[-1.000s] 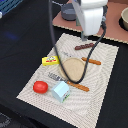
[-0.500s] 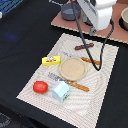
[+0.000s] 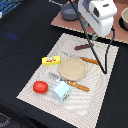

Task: Interact with the objects in diverse but meaningful ways.

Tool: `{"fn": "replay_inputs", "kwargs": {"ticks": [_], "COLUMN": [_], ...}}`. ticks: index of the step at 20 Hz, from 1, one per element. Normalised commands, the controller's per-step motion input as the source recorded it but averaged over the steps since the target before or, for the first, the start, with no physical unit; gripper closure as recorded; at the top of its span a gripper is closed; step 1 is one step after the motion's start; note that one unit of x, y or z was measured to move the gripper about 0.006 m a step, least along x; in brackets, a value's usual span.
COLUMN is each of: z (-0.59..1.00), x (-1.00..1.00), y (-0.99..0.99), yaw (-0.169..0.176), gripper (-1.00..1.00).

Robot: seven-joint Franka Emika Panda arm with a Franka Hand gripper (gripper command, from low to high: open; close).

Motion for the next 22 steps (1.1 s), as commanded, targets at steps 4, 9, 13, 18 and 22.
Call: {"fn": "replay_inputs", "kwargs": {"ticks": [4, 9, 13, 18, 22], "z": [-0.32, -0.35, -0.39, -0.37, -0.26], "x": [0.37, 0.32, 0.26, 0.24, 0.21], "y": [0.15, 0.16, 0.14, 0.13, 0.17], "yaw": [0.013, 0.010, 0.003, 0.000, 0.004], "gripper": [-1.00, 1.00, 1.00, 1.00, 1.00]}}
